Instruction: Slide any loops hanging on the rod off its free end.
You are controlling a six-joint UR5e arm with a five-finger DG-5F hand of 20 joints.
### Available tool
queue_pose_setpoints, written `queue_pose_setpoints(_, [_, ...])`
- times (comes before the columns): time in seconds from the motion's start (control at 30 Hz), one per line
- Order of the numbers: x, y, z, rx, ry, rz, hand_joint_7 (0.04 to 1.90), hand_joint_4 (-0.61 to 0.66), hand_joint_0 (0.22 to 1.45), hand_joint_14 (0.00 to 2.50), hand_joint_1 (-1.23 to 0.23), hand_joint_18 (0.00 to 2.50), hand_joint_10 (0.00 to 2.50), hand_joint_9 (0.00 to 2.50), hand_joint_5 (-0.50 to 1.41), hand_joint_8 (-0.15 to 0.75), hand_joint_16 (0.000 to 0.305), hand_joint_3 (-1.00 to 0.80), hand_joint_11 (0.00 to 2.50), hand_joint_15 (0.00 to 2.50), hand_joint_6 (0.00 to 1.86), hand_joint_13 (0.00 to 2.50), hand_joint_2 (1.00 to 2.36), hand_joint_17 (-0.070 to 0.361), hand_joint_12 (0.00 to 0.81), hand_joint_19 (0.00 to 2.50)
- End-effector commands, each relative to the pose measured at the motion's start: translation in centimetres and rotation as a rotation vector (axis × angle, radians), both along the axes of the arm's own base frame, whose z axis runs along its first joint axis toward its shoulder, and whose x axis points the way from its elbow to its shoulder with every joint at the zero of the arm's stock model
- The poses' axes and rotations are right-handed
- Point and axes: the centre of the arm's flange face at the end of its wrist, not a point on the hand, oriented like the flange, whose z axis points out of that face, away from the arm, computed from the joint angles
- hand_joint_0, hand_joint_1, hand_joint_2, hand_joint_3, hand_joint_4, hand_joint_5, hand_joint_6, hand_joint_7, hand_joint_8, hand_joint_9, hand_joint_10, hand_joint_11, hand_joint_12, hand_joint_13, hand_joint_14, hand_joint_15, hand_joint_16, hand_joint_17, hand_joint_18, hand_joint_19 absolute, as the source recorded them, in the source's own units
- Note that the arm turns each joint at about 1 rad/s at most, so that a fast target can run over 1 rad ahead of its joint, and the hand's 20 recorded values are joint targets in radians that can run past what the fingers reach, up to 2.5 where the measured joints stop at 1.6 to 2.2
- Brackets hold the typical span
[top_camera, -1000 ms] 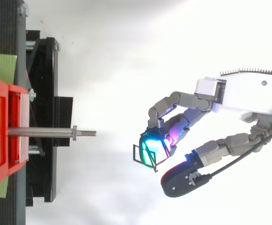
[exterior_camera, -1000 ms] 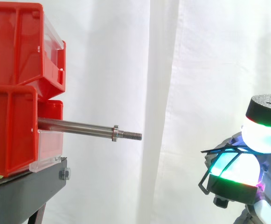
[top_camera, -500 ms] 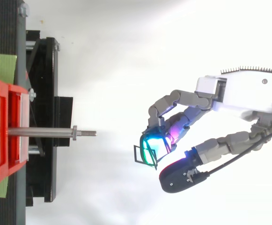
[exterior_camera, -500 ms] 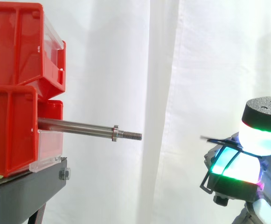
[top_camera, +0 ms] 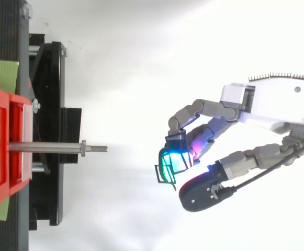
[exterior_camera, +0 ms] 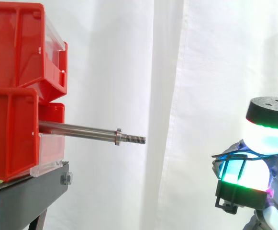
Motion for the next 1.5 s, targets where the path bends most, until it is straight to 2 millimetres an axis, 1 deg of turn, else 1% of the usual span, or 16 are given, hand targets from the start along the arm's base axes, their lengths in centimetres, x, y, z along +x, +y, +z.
queue_pose_setpoints(0.0, [0.0, 0.1, 0.0, 0.0, -0.001, 0.001, 1.07, 0.14, 0.6, 0.0, -0.66, 0.77, 0.01, 0.92, -0.17, 0.323, 0.044, -0.5, 0.35, 0.05, 0.85, 0.74, 1.0, 0.1, 0.319, 0.21])
queue_pose_setpoints(0.1, [0.0, 0.1, 0.1, 0.0, -0.001, 0.001, 1.09, 0.12, 0.6, 0.0, -0.7, 0.76, 0.01, 0.92, -0.17, 0.322, 0.044, -0.4, 0.34, 0.05, 0.86, 0.74, 1.01, 0.099, 0.318, 0.21])
queue_pose_setpoints(0.2, [0.0, 0.0, 0.0, 0.0, -0.001, -0.001, 1.13, 0.1, 0.61, 0.0, -0.75, 0.75, 0.01, 0.91, -0.17, 0.32, 0.044, -0.35, 0.34, 0.05, 0.86, 0.73, 1.01, 0.099, 0.318, 0.21])
queue_pose_setpoints(0.27, [0.0, 0.0, 0.0, 0.0, -0.001, -0.001, 1.11, 0.1, 0.61, 0.0, -0.78, 0.75, 0.01, 0.91, -0.18, 0.321, 0.044, -0.35, 0.34, 0.06, 0.87, 0.73, 1.01, 0.099, 0.318, 0.21])
queue_pose_setpoints(0.33, [0.0, 0.0, 0.1, 0.001, -0.002, 0.001, 1.07, 0.12, 0.63, 0.0, -0.83, 0.75, 0.01, 0.89, -0.18, 0.318, 0.044, -0.42, 0.33, 0.05, 0.87, 0.72, 1.01, 0.098, 0.32, 0.21])
queue_pose_setpoints(0.43, [0.0, 0.0, 0.1, 0.0, -0.001, -0.001, 1.06, 0.14, 0.62, 0.0, -0.83, 0.75, 0.01, 0.9, -0.18, 0.314, 0.044, -0.49, 0.34, 0.05, 0.87, 0.72, 1.0, 0.098, 0.32, 0.22])
queue_pose_setpoints(0.53, [0.0, 0.0, 0.1, 0.0, -0.001, -0.001, 1.03, 0.16, 0.59, 0.0, -0.75, 0.76, 0.01, 0.91, -0.17, 0.319, 0.044, -0.5, 0.34, 0.05, 0.86, 0.73, 1.0, 0.099, 0.321, 0.21])
queue_pose_setpoints(0.7, [-0.1, -0.1, 0.3, 0.001, -0.004, -0.001, 1.06, 0.15, 0.57, 0.0, -0.61, 0.76, 0.01, 0.92, -0.17, 0.322, 0.045, -0.5, 0.33, 0.05, 0.84, 0.74, 1.0, 0.1, 0.324, 0.21])
queue_pose_setpoints(0.8, [-0.1, -0.1, 0.7, 0.001, -0.009, 0.0, 1.08, 0.15, 0.58, 0.0, -0.6, 0.76, 0.01, 0.93, -0.16, 0.323, 0.044, -0.5, 0.34, 0.05, 0.84, 0.74, 1.0, 0.1, 0.32, 0.22])
queue_pose_setpoints(0.93, [-0.2, -0.1, 0.9, 0.0, -0.006, 0.0, 1.09, 0.13, 0.59, 0.0, -0.61, 0.75, 0.01, 0.93, -0.16, 0.326, 0.044, -0.45, 0.33, 0.06, 0.84, 0.73, 1.01, 0.099, 0.319, 0.22])
queue_pose_setpoints(1.0, [-0.3, -0.1, 0.9, -0.001, -0.005, -0.001, 1.1, 0.15, 0.58, 0.0, -0.62, 0.75, 0.01, 0.94, -0.15, 0.328, 0.044, -0.41, 0.34, 0.06, 0.84, 0.73, 1.01, 0.099, 0.317, 0.22])
queue_pose_setpoints(1.1, [-0.3, -0.1, 0.9, -0.001, -0.005, -0.001, 1.11, 0.17, 0.58, 0.0, -0.57, 0.74, 0.01, 0.96, -0.15, 0.325, 0.044, -0.42, 0.33, 0.07, 0.84, 0.73, 1.01, 0.099, 0.317, 0.24])
queue_pose_setpoints(1.13, [-0.3, -0.1, 0.9, -0.001, -0.005, -0.001, 1.09, 0.18, 0.58, 0.0, -0.52, 0.74, 0.01, 0.96, -0.15, 0.325, 0.044, -0.42, 0.33, 0.06, 0.84, 0.73, 1.01, 0.099, 0.318, 0.23])
queue_pose_setpoints(1.27, [-0.3, -0.1, 0.9, -0.002, -0.005, -0.001, 1.11, 0.18, 0.58, 0.0, -0.48, 0.74, 0.01, 0.97, -0.14, 0.327, 0.044, -0.44, 0.33, 0.07, 0.83, 0.73, 1.01, 0.099, 0.316, 0.24])
queue_pose_setpoints(1.3, [-0.3, -0.1, 0.9, -0.003, -0.005, -0.002, 1.12, 0.17, 0.58, 0.0, -0.44, 0.74, 0.01, 0.98, -0.13, 0.324, 0.044, -0.44, 0.33, 0.06, 0.82, 0.73, 1.01, 0.098, 0.317, 0.24])
queue_pose_setpoints(1.47, [-0.3, -0.2, 1.0, -0.005, -0.005, -0.003, 1.14, 0.17, 0.58, 0.0, -0.42, 0.74, 0.01, 1.0, -0.12, 0.325, 0.044, -0.47, 0.33, 0.06, 0.8, 0.73, 1.0, 0.098, 0.316, 0.25])
